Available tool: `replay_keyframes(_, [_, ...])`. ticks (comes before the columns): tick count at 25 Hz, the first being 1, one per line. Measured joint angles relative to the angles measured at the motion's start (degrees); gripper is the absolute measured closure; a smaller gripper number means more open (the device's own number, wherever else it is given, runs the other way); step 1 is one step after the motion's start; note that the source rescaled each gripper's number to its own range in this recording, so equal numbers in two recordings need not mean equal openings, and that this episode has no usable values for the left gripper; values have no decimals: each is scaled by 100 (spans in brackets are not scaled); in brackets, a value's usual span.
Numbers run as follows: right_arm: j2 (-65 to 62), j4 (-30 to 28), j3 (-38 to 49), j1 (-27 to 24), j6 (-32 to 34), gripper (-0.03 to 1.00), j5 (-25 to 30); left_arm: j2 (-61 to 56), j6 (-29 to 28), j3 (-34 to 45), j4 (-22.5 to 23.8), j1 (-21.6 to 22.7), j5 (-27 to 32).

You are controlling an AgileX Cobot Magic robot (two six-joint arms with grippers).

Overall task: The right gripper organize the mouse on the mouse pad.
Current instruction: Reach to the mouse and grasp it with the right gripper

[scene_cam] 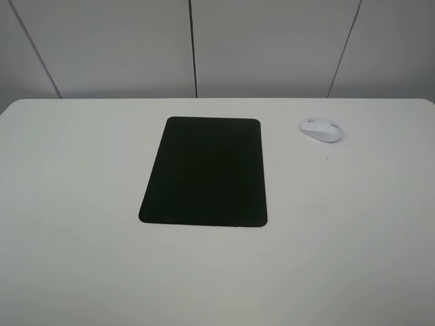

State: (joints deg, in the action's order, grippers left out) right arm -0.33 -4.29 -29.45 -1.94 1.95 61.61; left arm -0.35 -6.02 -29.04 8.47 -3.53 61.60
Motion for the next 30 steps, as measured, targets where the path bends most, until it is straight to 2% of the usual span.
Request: replay_keyframes(30, [0, 1, 0, -59, -12, -3, 0, 0, 0, 0, 0, 0, 0])
